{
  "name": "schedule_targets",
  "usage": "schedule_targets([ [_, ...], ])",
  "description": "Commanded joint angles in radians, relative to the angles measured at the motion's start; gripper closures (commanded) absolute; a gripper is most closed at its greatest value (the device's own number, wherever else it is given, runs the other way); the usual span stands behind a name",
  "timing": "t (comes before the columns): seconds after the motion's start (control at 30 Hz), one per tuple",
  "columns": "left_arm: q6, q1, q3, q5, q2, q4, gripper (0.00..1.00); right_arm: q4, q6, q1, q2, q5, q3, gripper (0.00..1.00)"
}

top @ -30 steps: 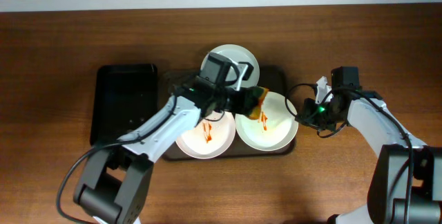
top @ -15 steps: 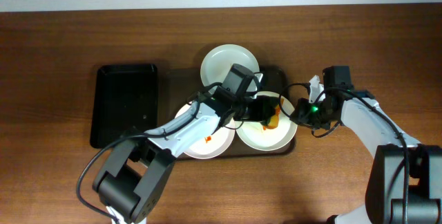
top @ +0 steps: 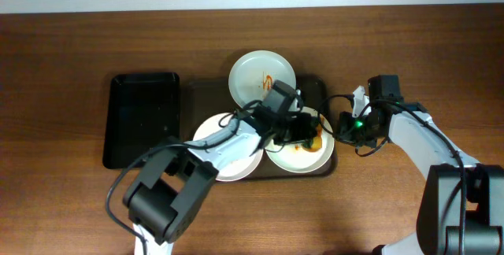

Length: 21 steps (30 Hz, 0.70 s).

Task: Clean dirty plates on tray and stack at the side
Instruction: 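Scrub the front-right plate with the sponge while the right gripper holds it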

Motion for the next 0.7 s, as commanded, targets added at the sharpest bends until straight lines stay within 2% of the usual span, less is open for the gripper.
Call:
schedule_targets([
  [0.0,-0.003,-0.011,0.008,-0.076,0.02,-0.035,1.0,0.002,-0.005,0.006,0.008,0.004,0.001,0.92],
  [0.07,0.017,-0.011,0.008,-0.117,0.02,-0.058,1.0,0.002,-0.005,0.006,0.008,0.003,0.001,0.91],
  [0.13,0.053,-0.011,0.008,-0.178,0.02,-0.087,1.0,0.003,-0.006,0.006,0.008,-0.008,0.001,0.79],
  [0.2,0.056,-0.011,0.008,-0.235,0.02,-0.124,1.0,0.003,-0.006,0.006,0.008,-0.011,0.001,0.78],
  [0.33,0.06,-0.011,0.008,-0.254,0.02,-0.135,1.0,0.002,-0.006,0.006,0.008,-0.058,0.001,0.85],
  [0.43,0.059,-0.011,0.008,-0.254,0.02,-0.134,1.0,-0.001,-0.006,0.006,0.008,-0.06,0.001,0.96],
  [0.67,0.059,-0.011,0.008,-0.254,0.02,-0.135,1.0,-0.014,-0.006,0.058,0.013,-0.04,-0.004,0.96],
])
